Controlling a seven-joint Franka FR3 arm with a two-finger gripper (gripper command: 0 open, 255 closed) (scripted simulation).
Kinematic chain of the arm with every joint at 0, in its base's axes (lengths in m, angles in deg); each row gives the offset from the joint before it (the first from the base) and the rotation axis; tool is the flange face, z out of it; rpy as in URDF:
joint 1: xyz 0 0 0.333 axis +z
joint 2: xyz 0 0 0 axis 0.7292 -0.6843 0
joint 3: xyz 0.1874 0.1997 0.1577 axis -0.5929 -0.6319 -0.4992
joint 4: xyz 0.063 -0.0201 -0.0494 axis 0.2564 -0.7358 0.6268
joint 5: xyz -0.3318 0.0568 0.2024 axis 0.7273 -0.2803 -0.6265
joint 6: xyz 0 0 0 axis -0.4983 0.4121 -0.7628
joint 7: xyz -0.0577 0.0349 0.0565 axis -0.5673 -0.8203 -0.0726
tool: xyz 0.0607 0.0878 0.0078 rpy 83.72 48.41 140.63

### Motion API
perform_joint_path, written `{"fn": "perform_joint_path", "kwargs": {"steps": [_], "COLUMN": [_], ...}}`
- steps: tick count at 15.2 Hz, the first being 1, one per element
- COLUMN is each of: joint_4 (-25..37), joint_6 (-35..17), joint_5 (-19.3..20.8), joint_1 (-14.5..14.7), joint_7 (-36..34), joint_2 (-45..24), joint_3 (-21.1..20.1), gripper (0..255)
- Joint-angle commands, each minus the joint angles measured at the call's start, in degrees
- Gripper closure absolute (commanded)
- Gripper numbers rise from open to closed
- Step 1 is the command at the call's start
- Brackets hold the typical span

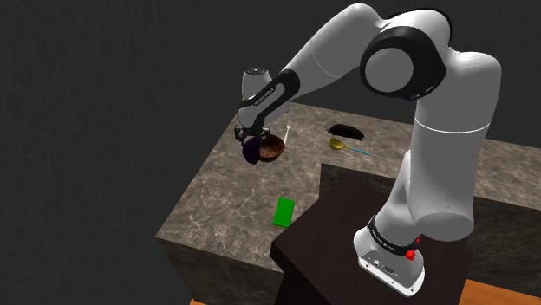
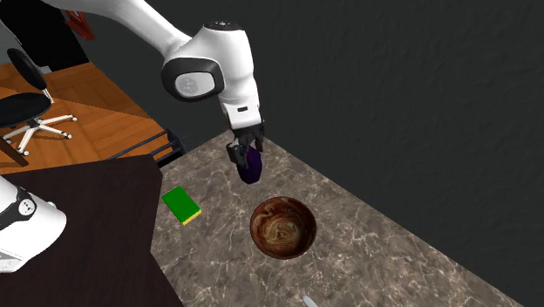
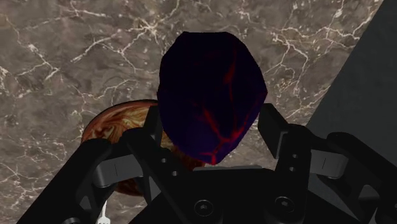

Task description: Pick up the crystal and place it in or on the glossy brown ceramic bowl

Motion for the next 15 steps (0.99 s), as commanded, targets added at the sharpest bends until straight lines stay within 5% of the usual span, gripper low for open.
{"fn": "perform_joint_path", "kwargs": {"steps": [1,9,15], "joint_4": [1.1,7.6,7.4], "joint_6": [0.6,3.8,0.4], "joint_5": [-0.7,-4.1,-6.0], "joint_1": [-2.1,-12.1,-13.2], "joint_7": [2.8,15.4,16.6], "joint_2": [-0.4,-3.8,-7.2], "joint_3": [0.3,1.1,-0.2], "gripper": [255,255,255]}}
